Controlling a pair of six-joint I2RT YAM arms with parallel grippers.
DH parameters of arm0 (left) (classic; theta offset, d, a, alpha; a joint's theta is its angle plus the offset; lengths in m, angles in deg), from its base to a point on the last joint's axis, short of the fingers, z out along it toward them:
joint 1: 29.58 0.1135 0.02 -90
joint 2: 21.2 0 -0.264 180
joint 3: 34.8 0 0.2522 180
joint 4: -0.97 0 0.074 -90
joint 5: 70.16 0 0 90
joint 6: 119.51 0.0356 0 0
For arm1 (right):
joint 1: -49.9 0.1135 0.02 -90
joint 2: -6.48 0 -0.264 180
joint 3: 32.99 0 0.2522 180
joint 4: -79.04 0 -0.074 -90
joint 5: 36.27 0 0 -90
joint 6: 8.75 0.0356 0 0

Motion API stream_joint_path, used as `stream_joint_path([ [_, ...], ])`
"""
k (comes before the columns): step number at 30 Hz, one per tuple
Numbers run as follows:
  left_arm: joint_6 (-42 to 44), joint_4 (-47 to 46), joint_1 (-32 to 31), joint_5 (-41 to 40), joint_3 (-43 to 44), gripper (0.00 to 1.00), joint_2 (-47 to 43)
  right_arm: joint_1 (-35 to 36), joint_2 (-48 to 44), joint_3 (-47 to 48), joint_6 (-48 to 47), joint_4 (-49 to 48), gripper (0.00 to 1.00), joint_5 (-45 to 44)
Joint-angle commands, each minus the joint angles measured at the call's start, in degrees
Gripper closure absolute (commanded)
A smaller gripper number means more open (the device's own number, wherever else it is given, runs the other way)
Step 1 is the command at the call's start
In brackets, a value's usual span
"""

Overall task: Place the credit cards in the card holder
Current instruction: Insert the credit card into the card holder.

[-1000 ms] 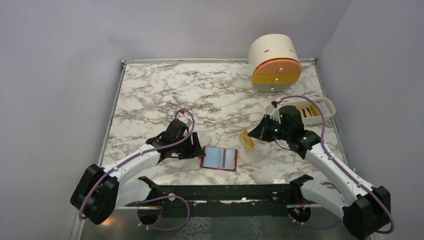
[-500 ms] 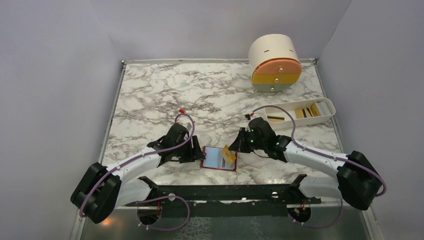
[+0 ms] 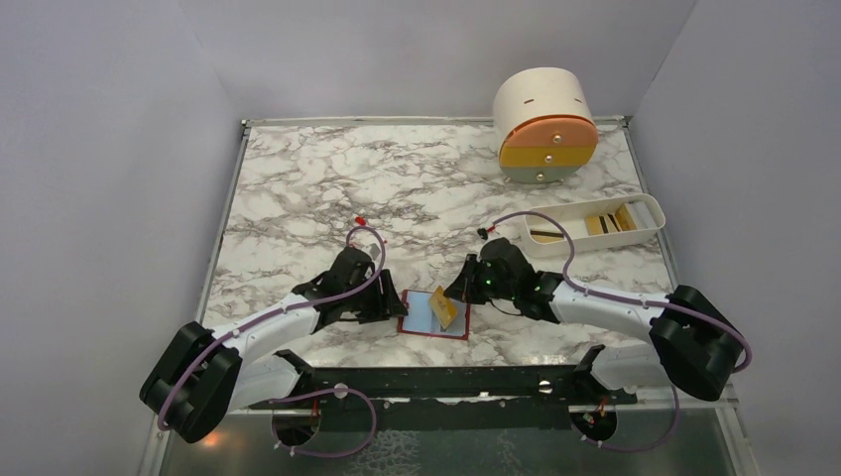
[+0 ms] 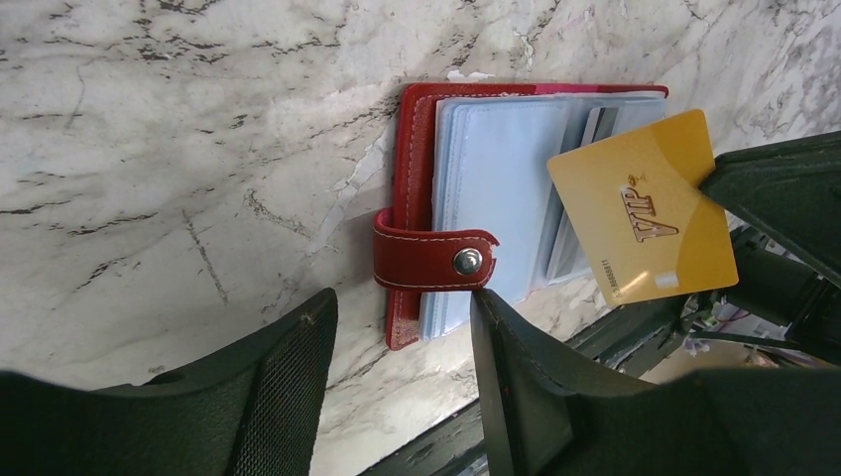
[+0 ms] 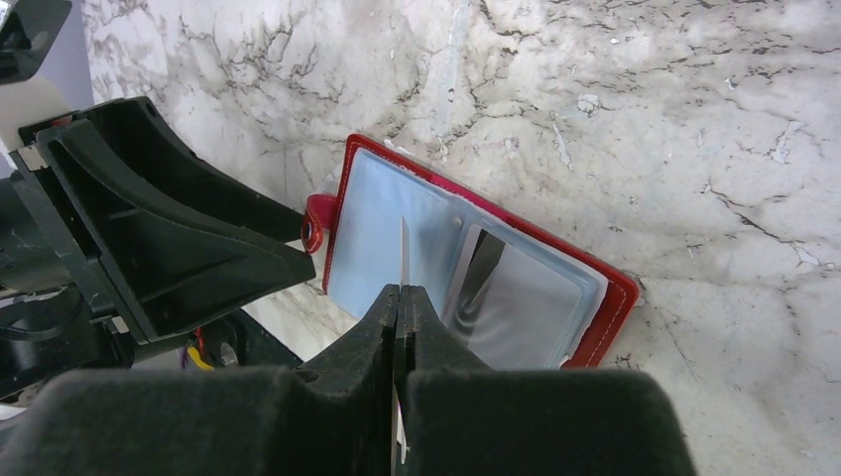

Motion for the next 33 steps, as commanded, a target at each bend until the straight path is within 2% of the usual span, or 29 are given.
stream_joint_path([
  [1,-0.2,-1.5,-0.22,-0.34,-0.67,0.47,0.17,0.6,-0.24,-0.99,1.01,-1.53,0.99,-3.98],
  [14,0.71,-4.14,-0.38,-1.34,0.03,0.41,2.93,0.59,-1.34,-2.09,1.48,-0.16,0.99,-6.39],
  [33,1.07,-4.79,-0.62,-2.32,0.41,0.44,4.79,0.68,-1.07,-4.26,2.02,-2.0,0.99,-5.36],
])
